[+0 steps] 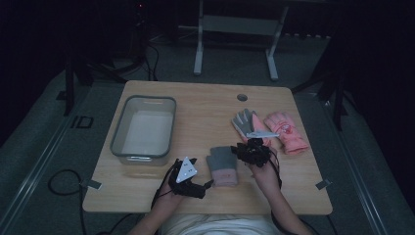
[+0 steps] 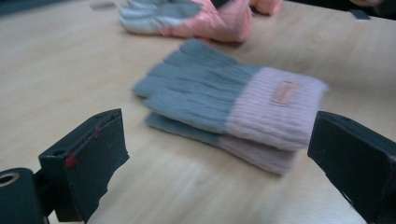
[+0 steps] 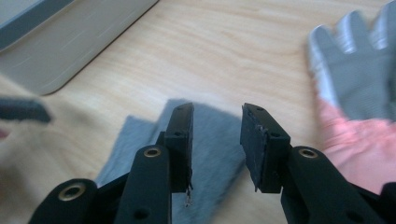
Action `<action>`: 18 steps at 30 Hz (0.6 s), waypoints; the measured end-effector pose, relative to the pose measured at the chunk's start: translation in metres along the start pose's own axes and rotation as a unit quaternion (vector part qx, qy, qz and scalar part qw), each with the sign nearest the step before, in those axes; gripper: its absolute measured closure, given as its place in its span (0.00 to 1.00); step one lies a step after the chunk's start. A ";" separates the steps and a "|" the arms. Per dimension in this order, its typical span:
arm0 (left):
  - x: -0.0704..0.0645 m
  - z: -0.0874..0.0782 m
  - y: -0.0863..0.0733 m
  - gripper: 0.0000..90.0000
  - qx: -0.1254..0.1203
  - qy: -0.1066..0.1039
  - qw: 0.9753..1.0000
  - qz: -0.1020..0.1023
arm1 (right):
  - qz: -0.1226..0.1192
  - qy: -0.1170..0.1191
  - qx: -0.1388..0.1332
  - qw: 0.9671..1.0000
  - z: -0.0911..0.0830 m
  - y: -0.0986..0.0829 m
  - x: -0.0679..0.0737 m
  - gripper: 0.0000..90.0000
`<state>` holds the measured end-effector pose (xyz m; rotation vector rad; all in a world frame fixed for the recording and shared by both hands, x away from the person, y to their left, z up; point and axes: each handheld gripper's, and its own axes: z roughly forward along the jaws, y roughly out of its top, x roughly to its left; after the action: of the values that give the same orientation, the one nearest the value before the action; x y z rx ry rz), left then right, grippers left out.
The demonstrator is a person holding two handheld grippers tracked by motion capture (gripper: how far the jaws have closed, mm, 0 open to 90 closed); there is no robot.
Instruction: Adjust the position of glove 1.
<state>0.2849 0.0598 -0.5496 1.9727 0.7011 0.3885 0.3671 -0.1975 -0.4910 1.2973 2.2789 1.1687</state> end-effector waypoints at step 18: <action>-0.022 0.035 0.034 0.24 0.057 -0.120 0.982 0.132 | 0.018 -0.025 0.065 0.997 0.053 0.004 -0.016 0.55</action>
<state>0.2973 0.0096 -0.5364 2.1829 0.3149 0.2647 0.4090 -0.1826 -0.5237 1.4043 2.3393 1.0017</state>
